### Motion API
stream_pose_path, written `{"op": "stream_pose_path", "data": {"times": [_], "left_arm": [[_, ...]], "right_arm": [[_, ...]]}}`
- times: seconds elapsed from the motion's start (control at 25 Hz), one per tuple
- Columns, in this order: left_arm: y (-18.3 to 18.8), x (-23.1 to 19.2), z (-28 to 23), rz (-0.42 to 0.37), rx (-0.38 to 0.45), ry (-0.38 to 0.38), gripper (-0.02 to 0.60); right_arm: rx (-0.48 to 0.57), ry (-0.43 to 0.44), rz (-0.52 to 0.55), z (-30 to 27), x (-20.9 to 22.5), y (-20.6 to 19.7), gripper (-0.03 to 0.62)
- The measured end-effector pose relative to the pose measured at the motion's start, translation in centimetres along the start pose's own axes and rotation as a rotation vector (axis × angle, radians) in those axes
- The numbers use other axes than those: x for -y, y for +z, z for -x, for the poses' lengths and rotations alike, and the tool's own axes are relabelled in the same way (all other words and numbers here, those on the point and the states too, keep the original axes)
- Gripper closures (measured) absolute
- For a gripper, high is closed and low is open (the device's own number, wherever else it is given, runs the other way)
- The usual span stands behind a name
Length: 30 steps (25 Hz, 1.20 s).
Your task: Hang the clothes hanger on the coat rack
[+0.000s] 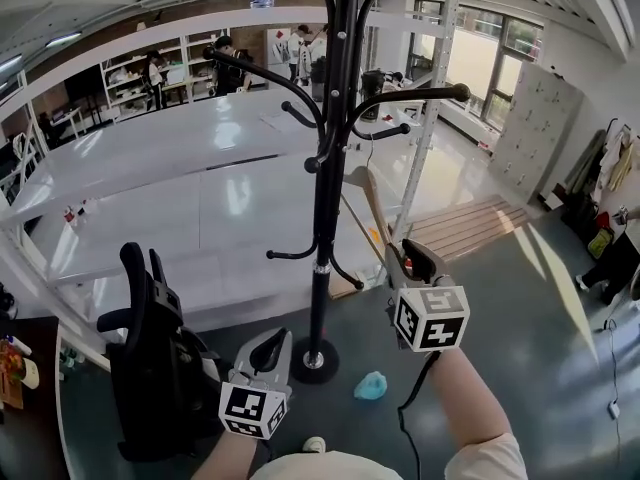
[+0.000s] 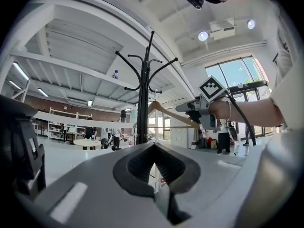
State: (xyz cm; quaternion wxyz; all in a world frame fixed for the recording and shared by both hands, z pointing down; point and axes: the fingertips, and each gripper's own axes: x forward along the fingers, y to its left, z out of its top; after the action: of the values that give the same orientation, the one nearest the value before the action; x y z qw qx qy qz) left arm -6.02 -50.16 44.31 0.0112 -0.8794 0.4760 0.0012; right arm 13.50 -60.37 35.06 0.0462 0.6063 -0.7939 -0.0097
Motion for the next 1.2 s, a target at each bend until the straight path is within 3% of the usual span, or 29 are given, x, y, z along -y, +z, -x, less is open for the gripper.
{"op": "stream_pose_path", "data": {"times": [0.28, 0.36, 0.64, 0.96, 1.2], "left_arm": [[2.2, 3.4, 2.0, -0.018, 0.036, 0.006, 0.581], [2.7, 4.7, 2.8, -0.024, 0.046, 0.010, 0.581], [3.5, 9.8, 6.4, -0.025, 0.051, 0.030, 0.581], [2.0, 16.3, 11.1, -0.022, 0.009, 0.027, 0.581], [1.9, 18.0, 15.0, -0.012, 0.005, 0.052, 0.581]], "right_arm": [[0.116, -0.029, 0.008, 8.6, -1.2, -1.0, 0.567], [0.128, -0.025, 0.010, 11.2, -1.9, -2.2, 0.566], [0.068, 0.013, -0.065, 18.6, -2.9, -7.2, 0.566], [-0.016, 0.040, -0.066, 25.8, -4.1, -12.2, 0.567], [-0.050, 0.070, -0.066, 29.9, -6.1, -13.9, 0.567]]}}
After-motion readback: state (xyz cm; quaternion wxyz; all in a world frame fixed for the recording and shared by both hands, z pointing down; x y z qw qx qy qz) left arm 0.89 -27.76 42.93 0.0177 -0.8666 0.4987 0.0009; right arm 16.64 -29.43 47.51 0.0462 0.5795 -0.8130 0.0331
